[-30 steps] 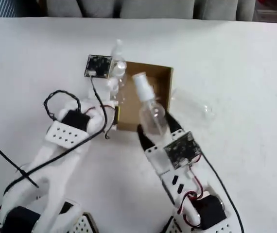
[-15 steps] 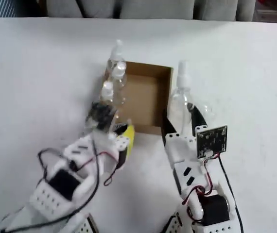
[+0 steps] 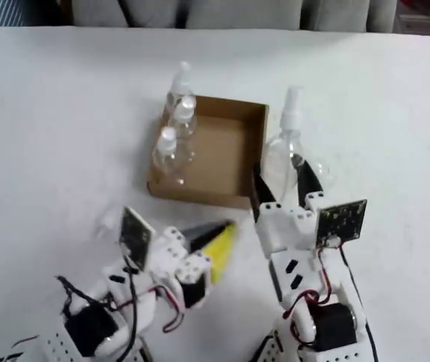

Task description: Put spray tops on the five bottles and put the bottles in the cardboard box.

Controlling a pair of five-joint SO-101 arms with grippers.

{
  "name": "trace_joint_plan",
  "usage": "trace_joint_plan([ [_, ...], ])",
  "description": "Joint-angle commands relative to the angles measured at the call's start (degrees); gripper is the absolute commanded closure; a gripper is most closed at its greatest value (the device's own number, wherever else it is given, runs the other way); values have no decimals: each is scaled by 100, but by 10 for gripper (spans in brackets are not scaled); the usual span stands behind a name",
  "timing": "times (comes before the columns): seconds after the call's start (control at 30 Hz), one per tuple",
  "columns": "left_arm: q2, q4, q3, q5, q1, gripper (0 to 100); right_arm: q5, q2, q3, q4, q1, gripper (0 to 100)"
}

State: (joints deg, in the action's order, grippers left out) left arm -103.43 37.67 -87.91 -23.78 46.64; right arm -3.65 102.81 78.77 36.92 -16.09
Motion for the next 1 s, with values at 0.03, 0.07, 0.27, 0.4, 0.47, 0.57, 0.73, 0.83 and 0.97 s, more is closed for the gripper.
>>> trace_joint_plan([
  [0.03,-110,-800,-378,-70,576,980,-53,40,-88,-163,-435,983],
  [0.07,-110,-1064,-519,-88,620,980,-53,40,-62,-163,-497,983],
  [0.27,-110,-1890,-905,-53,673,980,-53,40,-44,-119,-593,983],
  [0.4,-110,-1890,-905,-44,690,980,-18,40,-44,66,-954,983],
  [0.47,-110,-1881,-905,105,743,980,-26,40,-44,92,-963,983],
  [0.57,-110,-1873,-905,299,752,980,-53,40,-44,136,-971,983],
  [0.73,-110,-1916,-905,316,505,980,-53,40,-149,418,-971,983],
  [0.83,-110,-1925,-905,273,242,980,-35,40,-316,708,-998,983],
  [0.97,-110,-1916,-905,273,207,980,-18,40,-378,831,-998,983],
])
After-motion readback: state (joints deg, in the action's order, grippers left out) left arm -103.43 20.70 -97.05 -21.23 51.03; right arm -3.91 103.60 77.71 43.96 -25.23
